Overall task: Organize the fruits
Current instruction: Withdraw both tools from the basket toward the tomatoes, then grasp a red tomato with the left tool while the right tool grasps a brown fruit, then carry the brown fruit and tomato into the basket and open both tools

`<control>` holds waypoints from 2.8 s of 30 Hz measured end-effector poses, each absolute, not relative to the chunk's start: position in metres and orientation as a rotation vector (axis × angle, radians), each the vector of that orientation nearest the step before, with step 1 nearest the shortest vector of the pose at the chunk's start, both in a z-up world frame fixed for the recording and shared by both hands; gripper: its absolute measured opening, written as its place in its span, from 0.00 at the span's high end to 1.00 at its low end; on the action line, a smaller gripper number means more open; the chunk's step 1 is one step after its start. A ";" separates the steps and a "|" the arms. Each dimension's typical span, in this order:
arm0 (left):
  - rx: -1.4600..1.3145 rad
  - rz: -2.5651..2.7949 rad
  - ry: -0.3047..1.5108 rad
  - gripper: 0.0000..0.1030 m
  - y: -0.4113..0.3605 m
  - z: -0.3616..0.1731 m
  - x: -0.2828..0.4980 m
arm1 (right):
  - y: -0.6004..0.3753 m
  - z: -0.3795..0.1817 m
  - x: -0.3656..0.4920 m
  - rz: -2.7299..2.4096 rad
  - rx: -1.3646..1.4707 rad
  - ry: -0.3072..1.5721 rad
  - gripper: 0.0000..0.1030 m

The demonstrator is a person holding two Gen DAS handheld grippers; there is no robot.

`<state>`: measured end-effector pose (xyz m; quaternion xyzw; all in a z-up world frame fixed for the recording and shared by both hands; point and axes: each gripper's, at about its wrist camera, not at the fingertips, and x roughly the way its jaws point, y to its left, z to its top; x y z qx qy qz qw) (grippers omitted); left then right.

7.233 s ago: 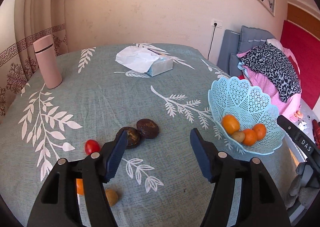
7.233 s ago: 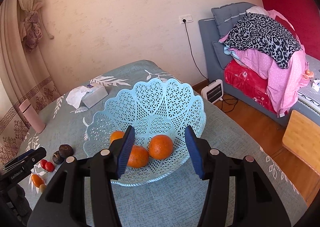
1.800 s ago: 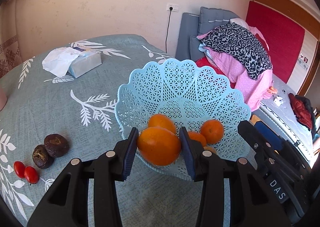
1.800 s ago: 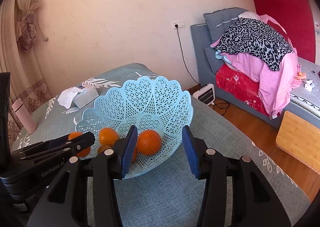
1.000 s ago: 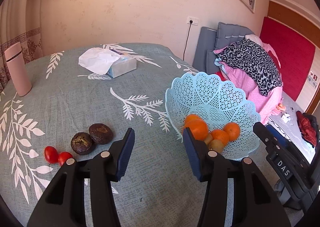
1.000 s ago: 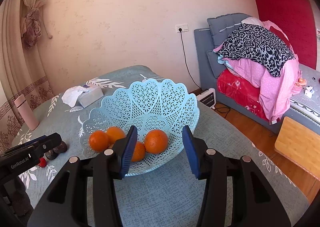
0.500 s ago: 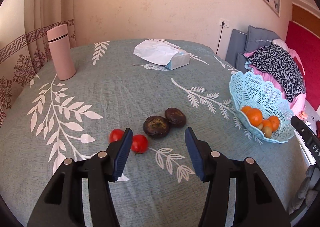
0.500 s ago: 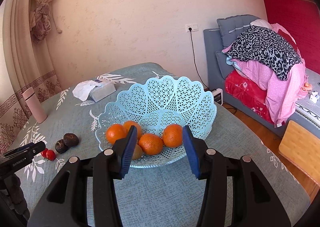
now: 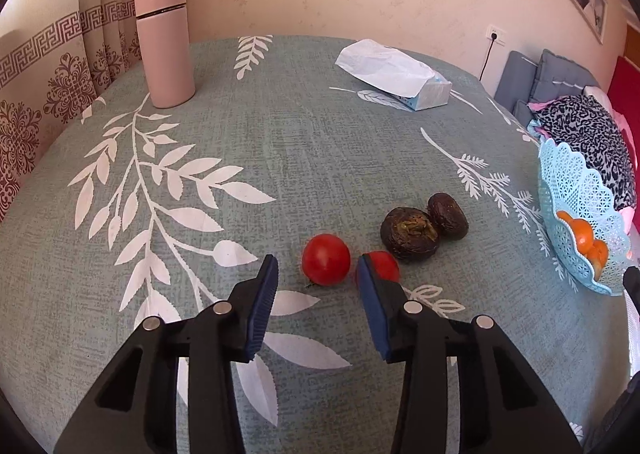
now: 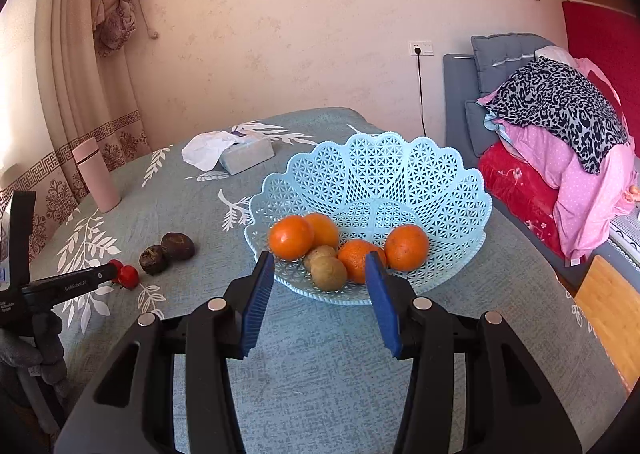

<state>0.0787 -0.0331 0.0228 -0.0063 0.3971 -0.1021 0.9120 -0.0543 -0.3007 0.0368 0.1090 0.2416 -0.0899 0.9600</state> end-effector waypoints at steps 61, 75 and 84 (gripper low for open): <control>-0.085 -0.145 0.739 0.73 0.001 0.039 0.073 | -0.174 0.002 0.135 0.172 0.055 0.831 0.61; -0.078 -0.151 0.732 0.73 -0.002 0.039 0.069 | -0.214 0.038 0.080 0.092 0.140 0.725 0.61; -0.067 -0.157 0.725 0.73 -0.006 0.040 0.066 | -0.264 0.053 0.050 -0.036 0.191 0.674 0.61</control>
